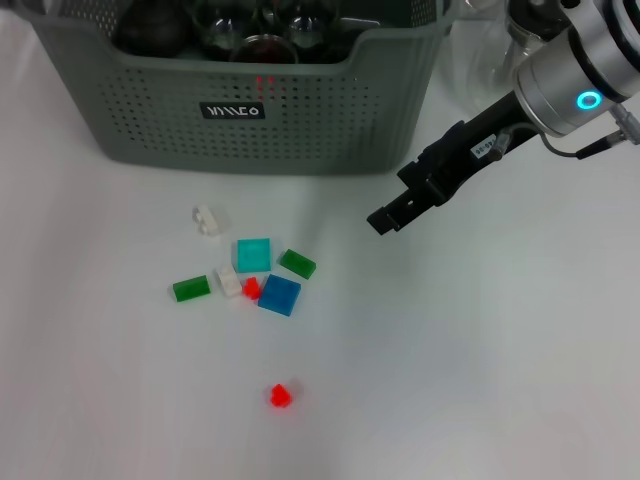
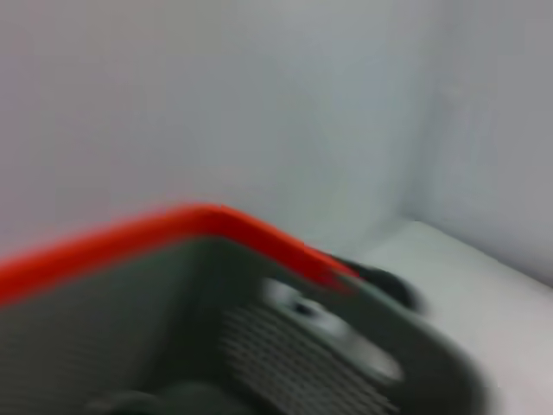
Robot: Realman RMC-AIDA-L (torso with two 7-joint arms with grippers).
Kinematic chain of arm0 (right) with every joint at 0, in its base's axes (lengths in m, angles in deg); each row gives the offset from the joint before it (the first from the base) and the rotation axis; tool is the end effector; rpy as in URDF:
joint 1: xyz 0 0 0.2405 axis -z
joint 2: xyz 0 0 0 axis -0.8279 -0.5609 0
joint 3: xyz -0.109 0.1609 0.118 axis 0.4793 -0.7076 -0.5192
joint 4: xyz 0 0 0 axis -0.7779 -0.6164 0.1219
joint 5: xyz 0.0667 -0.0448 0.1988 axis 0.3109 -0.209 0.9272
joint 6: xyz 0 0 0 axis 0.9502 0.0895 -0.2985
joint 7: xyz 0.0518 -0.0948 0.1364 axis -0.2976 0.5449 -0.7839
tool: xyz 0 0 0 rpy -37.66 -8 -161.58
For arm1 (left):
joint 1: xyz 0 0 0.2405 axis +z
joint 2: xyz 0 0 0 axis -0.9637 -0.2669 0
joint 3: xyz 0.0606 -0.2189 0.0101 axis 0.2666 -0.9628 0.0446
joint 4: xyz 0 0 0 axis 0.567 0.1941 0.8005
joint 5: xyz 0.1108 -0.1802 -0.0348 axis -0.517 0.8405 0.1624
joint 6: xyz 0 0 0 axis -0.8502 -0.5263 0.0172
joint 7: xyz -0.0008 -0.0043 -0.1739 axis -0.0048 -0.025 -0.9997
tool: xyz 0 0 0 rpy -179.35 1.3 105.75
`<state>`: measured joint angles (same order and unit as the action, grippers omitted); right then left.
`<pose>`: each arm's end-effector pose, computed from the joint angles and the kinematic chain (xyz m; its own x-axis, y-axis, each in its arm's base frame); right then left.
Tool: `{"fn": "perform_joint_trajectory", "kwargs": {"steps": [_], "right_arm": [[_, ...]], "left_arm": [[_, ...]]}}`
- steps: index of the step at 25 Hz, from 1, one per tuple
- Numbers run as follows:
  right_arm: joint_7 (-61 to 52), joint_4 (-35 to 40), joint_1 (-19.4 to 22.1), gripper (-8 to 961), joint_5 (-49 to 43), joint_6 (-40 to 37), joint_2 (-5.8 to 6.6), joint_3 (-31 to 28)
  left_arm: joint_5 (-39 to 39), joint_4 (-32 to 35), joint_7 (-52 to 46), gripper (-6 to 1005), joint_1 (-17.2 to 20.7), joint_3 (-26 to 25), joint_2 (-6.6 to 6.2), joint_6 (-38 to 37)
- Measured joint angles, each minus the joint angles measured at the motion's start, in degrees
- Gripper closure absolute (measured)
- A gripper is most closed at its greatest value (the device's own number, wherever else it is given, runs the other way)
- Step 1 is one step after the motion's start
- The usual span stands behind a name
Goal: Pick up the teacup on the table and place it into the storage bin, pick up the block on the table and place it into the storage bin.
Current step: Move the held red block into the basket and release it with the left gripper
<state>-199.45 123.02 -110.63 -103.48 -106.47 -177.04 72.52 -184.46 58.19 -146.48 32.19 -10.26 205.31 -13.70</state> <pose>0.1332 0.3788 -0.0558 0.8441 -0.5168 0.1427 -0.5073 -0.8560 -0.0995 -0.1117 0.3986 0.0981 0.8015 0.4663 0.3743 0.5840 -0.7450 -0.3224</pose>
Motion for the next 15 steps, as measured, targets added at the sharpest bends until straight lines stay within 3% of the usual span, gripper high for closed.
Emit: {"fn": "perform_joint_trajectory", "kwargs": {"steps": [2, 3, 8, 13, 15], "right_arm": [[0.32, -0.02, -0.01, 6, -0.01, -0.11, -0.07, 0.05], [0.41, -0.01, -0.01, 6, -0.02, -0.29, -0.10, 0.10], [0.98, 0.12, -0.10, 6, -0.12, -0.83, -0.09, 0.36], [1.61, 0.13, -0.11, 6, -0.16, -0.96, 0.13, 0.62], [1.87, 0.13, -0.18, 6, -0.20, -1.00, 0.25, 0.78]], "left_arm": [[-3.38, -6.19, -3.57, 346, -3.38, 2.09, -2.32, 9.16], [-3.38, -6.19, -3.57, 347, -3.38, 2.09, -2.32, 9.16], [-14.60, -20.89, -7.47, 348, -12.17, 4.48, -4.57, 22.17], [-23.02, -30.64, -9.56, 349, -17.25, 5.22, -4.52, 31.04], [-27.55, -35.95, -11.99, 350, -19.93, 6.88, -3.88, 36.58]]}}
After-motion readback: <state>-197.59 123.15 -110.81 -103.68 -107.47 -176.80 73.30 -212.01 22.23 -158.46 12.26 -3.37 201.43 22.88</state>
